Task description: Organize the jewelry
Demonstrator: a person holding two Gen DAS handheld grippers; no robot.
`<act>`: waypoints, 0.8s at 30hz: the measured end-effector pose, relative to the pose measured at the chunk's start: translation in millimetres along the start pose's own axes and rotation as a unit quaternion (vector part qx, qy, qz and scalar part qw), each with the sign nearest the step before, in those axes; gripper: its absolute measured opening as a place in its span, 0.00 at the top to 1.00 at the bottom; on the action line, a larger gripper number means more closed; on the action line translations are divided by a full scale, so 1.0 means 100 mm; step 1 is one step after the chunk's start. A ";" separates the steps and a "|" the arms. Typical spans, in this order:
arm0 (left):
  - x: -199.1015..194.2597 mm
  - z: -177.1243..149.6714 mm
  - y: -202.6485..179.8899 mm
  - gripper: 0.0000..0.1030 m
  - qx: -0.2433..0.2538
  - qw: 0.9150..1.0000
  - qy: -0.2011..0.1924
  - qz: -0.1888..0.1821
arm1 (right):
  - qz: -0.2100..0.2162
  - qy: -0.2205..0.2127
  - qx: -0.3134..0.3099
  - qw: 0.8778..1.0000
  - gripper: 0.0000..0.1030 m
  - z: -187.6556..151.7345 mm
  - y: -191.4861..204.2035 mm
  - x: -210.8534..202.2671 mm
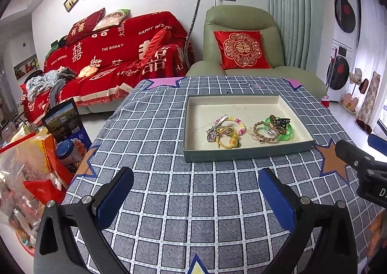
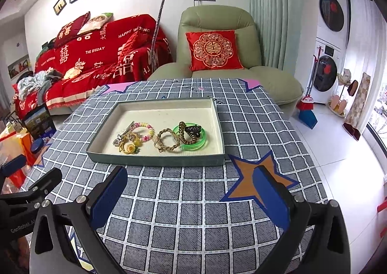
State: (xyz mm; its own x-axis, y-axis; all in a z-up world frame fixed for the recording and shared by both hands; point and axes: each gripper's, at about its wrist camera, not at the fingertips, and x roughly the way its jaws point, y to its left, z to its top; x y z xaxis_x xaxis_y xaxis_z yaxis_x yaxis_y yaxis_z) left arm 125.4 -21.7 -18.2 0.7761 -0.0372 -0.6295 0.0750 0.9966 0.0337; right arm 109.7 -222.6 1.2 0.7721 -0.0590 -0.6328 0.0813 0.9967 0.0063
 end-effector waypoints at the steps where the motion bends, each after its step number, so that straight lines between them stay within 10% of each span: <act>1: -0.01 -0.01 0.00 0.00 0.000 1.000 -0.001 0.000 | 0.000 0.000 -0.001 1.000 0.00 0.00 0.00 0.00; 24: -0.11 0.02 -0.04 0.00 0.001 1.000 -0.002 -0.001 | -0.001 -0.013 0.000 1.000 0.00 0.07 -0.03 -0.14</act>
State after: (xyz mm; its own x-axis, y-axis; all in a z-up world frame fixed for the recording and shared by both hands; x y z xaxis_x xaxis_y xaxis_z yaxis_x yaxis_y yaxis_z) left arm 118.0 -25.0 -9.7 0.7785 -0.0398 -0.6264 0.0786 0.9963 0.0344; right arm 102.8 -225.1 15.2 0.7884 -0.0631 -0.6119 0.0828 0.9966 0.0039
